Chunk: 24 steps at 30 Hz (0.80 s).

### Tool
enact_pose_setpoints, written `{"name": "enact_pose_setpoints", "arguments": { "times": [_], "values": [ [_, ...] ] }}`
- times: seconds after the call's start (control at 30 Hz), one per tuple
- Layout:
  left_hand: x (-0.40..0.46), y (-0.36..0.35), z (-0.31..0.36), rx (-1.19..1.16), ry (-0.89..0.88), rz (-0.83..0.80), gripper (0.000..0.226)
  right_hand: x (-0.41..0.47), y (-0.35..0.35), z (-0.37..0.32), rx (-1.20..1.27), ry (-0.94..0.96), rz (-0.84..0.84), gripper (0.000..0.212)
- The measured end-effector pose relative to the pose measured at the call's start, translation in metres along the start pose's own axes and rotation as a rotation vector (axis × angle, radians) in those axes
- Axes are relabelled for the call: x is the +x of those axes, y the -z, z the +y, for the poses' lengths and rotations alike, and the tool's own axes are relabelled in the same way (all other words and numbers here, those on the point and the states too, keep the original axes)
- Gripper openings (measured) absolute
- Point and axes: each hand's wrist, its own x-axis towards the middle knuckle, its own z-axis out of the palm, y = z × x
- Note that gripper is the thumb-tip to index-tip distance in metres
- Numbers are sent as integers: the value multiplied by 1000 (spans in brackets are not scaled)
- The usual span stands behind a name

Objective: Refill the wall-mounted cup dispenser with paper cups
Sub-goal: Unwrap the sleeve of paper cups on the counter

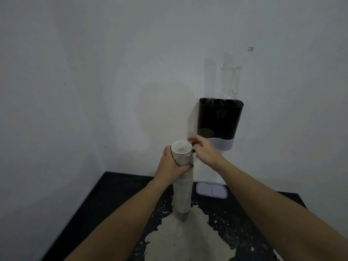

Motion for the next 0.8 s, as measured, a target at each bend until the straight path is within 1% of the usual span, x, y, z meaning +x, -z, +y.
{"name": "enact_pose_setpoints", "arguments": {
  "times": [0.07, 0.23, 0.4, 0.5, 0.57, 0.6, 0.67, 0.73, 0.8],
  "values": [
    [3, -1, 0, 7, -7, -17, 92, 4, 9, -14, -23, 69, -26, 26],
    [4, -3, 0, 26, -16, -21, 93, 18, 14, -26, -431, 157, -208, 28],
    [8, 0, -1, 20, -19, -11, 93, 27, 10, -32, -534, 206, -203, 29],
    [8, 6, -7, -16, -4, -87, 98, 25, 10, -31, -552, 192, -212, 25],
    [8, 12, -11, -51, -36, -139, 87, 21, 10, -26, -500, 215, -182, 21],
    [8, 16, -10, -63, -56, -130, 79, 18, 11, -25, -475, 234, -171, 19],
    [13, 23, -4, -57, -104, -54, 64, 14, 12, -22, -432, 267, -160, 16],
    [21, 29, 6, -26, -192, 6, 46, 12, 13, -20, -400, 286, -143, 13],
    [29, 34, 15, 19, -257, -7, 30, 10, 13, -17, -376, 292, -112, 15]
  ]
}}
